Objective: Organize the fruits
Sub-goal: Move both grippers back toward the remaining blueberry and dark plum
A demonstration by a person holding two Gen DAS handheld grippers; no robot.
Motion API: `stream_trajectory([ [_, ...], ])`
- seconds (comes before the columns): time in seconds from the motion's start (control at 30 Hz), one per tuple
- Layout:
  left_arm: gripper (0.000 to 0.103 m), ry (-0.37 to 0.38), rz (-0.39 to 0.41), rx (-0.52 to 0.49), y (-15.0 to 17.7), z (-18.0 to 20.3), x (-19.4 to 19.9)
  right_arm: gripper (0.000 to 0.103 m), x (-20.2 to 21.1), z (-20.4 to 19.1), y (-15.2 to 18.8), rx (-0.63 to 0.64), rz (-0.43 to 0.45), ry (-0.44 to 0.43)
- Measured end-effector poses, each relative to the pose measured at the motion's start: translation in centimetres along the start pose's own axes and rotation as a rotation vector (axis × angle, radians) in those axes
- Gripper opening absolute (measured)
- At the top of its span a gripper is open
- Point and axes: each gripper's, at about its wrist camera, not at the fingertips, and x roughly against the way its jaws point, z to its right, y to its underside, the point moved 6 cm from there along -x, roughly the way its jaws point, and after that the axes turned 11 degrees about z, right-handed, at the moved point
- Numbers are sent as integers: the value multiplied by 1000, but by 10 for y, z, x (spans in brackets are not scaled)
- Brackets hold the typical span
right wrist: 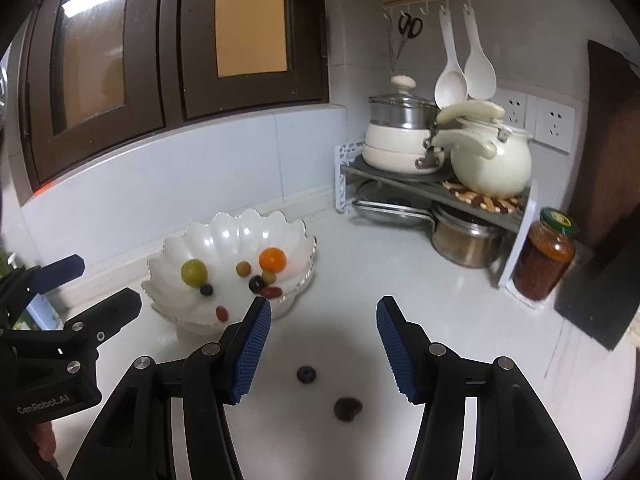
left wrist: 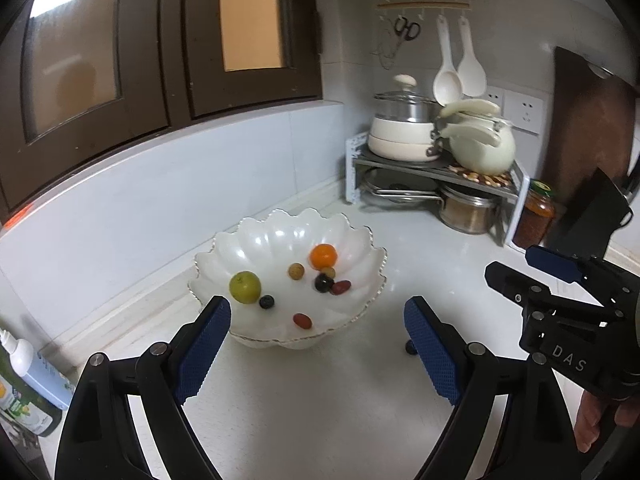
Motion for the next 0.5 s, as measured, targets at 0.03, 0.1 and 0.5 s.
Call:
stream_trajectory([
  [0.03,89,12,-4,-6,2,2,0,56,2,0,4,-5,-3,7],
  [0.1,89,24,-9,-18,7,4,-1,56,5,1,12,-9,-9,19],
  [0.5,89,99,-3,-97,26,16,-3,56,14,6,46,-63,-56,76],
])
